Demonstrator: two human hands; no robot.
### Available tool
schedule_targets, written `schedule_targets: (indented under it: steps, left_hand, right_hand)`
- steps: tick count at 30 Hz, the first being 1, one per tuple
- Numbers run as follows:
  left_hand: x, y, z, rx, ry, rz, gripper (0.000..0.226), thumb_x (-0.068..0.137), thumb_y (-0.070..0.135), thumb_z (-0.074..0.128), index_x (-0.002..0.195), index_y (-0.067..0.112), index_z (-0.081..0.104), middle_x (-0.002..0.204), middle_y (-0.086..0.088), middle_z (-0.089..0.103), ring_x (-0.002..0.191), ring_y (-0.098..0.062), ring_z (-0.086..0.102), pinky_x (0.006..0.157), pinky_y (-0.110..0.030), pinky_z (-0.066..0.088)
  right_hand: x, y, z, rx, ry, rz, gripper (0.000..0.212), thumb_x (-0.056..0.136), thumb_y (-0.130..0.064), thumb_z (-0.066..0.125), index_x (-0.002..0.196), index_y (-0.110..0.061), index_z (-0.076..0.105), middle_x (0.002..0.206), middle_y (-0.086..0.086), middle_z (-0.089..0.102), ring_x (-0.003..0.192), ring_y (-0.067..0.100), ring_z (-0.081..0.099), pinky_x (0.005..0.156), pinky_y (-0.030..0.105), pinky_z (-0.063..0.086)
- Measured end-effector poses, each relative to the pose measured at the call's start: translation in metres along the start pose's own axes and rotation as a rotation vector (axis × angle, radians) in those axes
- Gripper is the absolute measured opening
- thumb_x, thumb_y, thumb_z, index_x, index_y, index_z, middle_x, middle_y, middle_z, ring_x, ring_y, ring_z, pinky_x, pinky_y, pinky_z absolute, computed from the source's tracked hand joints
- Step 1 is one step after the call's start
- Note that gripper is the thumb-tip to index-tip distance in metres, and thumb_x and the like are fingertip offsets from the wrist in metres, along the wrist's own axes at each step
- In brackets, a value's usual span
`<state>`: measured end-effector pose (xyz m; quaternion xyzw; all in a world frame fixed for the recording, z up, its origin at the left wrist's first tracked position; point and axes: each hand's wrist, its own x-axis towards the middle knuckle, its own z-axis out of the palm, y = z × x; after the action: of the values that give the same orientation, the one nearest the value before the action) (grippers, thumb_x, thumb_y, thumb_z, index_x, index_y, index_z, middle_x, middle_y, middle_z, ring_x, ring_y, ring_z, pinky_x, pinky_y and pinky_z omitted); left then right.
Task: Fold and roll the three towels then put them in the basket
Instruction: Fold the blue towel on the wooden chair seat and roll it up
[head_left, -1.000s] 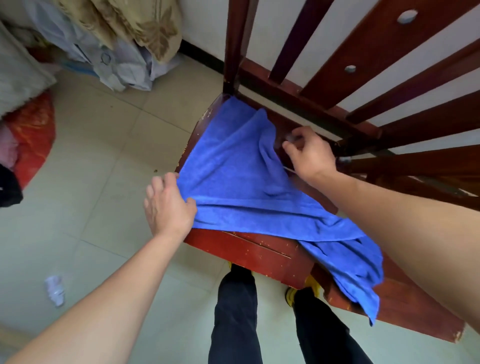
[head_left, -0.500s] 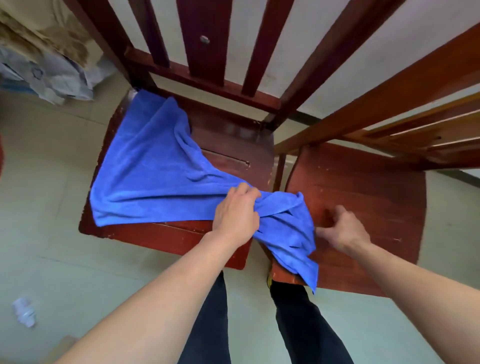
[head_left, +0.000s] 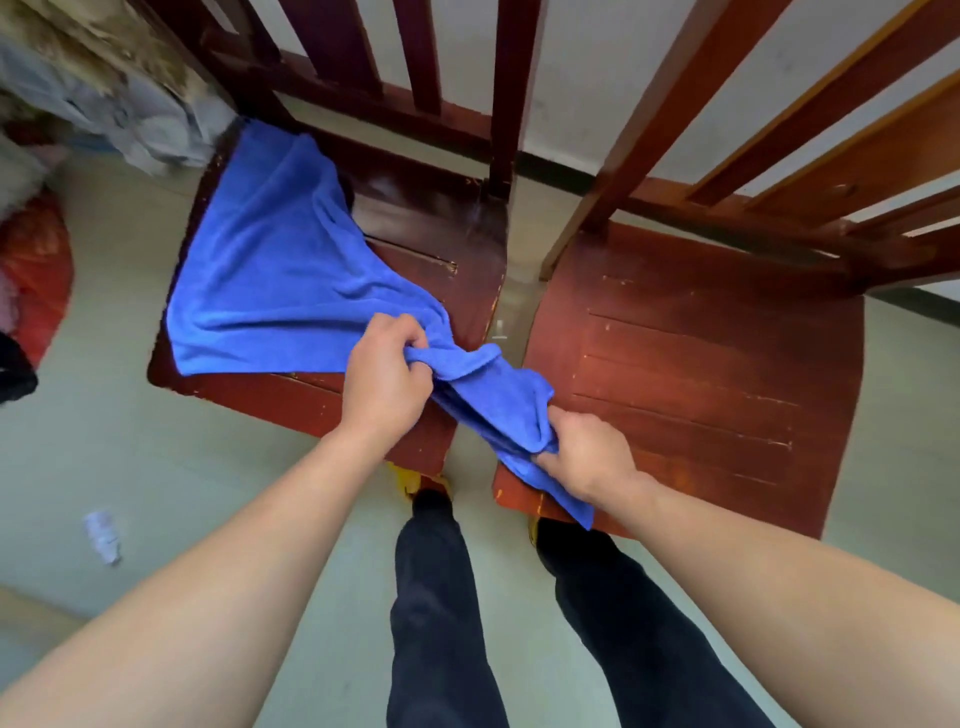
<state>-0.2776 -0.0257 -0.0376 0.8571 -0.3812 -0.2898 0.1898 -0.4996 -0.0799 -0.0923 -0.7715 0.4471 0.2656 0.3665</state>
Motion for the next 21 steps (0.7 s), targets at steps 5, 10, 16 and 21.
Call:
schedule_targets:
  steps: [5, 10, 16, 21]
  left_hand:
    - [-0.036, -0.009, -0.014, 0.057, 0.060, 0.017, 0.018, 0.072, -0.008, 0.054, 0.080, 0.008, 0.056, 0.093, -0.008, 0.050, 0.077, -0.031, 0.052, 0.066, -0.045, 0.047]
    - [-0.064, 0.007, 0.014, 0.124, -0.087, 0.127, 0.017, 0.073, -0.004, 0.054, 0.082, 0.011, 0.053, 0.090, -0.004, 0.048, 0.085, -0.030, 0.052, 0.058, -0.041, 0.044]
    - [-0.072, 0.013, 0.065, 0.448, -0.490, 0.038, 0.022, 0.088, 0.013, 0.050, 0.108, 0.017, 0.058, 0.114, -0.004, 0.045, 0.106, -0.027, 0.047, 0.074, -0.036, 0.040]
    - [-0.063, 0.010, 0.077, 0.396, -0.471, -0.030, 0.024, 0.091, 0.019, 0.048, 0.113, 0.017, 0.058, 0.113, -0.005, 0.048, 0.105, -0.026, 0.050, 0.073, -0.035, 0.041]
  right_hand:
    - [-0.006, 0.005, -0.031, 0.131, 0.373, 0.084, 0.020, 0.081, -0.020, 0.059, 0.099, -0.019, 0.050, 0.103, 0.008, 0.057, 0.091, 0.037, 0.059, 0.064, 0.037, 0.035]
    - [-0.014, 0.039, -0.089, -0.068, 0.637, -0.013, 0.028, 0.071, -0.008, 0.062, 0.096, -0.015, 0.049, 0.097, 0.009, 0.048, 0.083, 0.038, 0.055, 0.055, 0.034, 0.032]
    - [-0.026, 0.079, -0.086, -0.288, 0.109, 0.072, 0.026, 0.082, -0.013, 0.056, 0.106, -0.022, 0.063, 0.111, 0.007, 0.054, 0.110, 0.032, 0.051, 0.081, 0.041, 0.048]
    - [-0.002, 0.069, -0.089, 0.062, 0.515, 0.118, 0.031, 0.082, -0.025, 0.063, 0.112, -0.021, 0.061, 0.113, 0.007, 0.058, 0.107, 0.032, 0.056, 0.080, 0.041, 0.048]
